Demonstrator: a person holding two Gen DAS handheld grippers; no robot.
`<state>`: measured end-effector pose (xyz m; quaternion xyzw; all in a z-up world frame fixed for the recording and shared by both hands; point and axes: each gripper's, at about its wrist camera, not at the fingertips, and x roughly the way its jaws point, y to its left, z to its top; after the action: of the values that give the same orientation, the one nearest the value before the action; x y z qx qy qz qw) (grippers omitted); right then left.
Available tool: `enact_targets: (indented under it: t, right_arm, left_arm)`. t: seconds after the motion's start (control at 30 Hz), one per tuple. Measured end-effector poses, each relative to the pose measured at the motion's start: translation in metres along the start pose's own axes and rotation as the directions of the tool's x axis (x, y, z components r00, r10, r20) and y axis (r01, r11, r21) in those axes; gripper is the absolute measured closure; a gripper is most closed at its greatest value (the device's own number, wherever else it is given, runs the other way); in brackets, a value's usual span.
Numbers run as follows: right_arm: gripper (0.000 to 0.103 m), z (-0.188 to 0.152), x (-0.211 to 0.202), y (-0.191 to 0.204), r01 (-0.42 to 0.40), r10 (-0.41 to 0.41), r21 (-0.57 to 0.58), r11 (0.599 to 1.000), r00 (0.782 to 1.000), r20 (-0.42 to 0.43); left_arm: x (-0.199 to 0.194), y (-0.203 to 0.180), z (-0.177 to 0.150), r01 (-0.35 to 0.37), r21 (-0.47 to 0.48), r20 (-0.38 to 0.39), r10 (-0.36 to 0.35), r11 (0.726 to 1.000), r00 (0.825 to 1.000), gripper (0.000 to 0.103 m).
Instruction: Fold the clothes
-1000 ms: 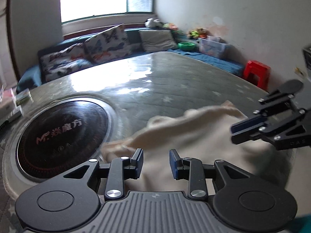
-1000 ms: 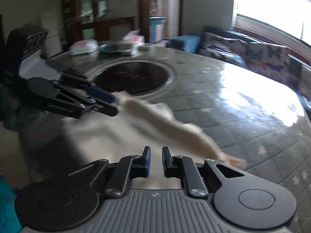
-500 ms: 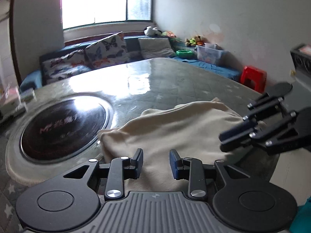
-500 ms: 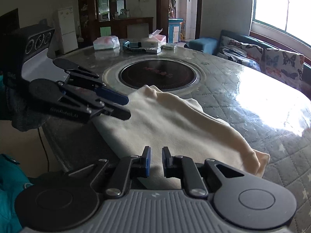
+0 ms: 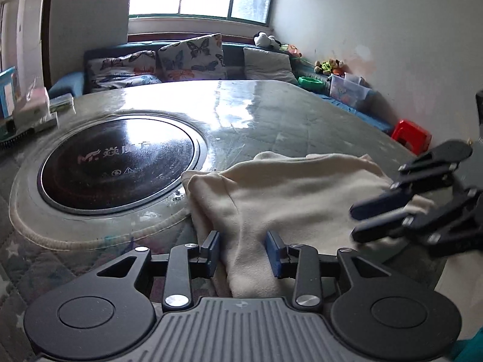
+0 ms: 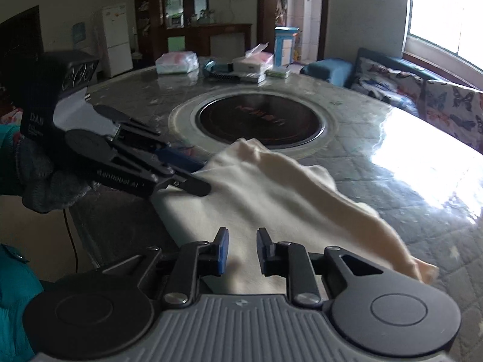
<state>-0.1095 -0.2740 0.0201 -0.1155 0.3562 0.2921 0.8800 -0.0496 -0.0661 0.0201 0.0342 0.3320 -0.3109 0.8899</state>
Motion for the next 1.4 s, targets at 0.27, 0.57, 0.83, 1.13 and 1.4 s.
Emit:
enact_targets:
  t: [0.27,0.57,0.83,1.13,1.4]
  right_arm:
    - [0.075,0.017,0.009,0.024,-0.044,0.045,-0.106,0.993,0.999,0.004]
    - [0.060,0.036,0.035,0.068,-0.110,0.112,-0.272,0.956,0.994,-0.009]
    - [0.062,0.033,0.055,0.090,-0.035,0.028,-0.329,0.944,0.999,-0.023]
    - [0.093,0.038,0.029,0.074,-0.033,0.046,-0.194,0.981,0.997,0.060]
    - [0.094,0.041,0.005,0.058,-0.055,0.068,-0.105,0.993,0.990,0.125]
  left_arm:
    - [-0.018,0.029,0.008,-0.094,-0.086,0.022,0.096,0.992,0.995,0.067]
    - [-0.027,0.052,0.009,-0.135,-0.221,0.004,0.139,0.966,0.990,0.055]
    - [-0.023,0.046,0.008,-0.062,-0.289,-0.002,0.065,0.955,0.998,0.034]
    - [-0.003,0.049,0.015,0.016,-0.471,-0.048,-0.043,0.882,0.998,0.032]
    - [0.011,0.047,0.021,0.050,-0.575,-0.068,-0.108,0.816,0.992,0.034]
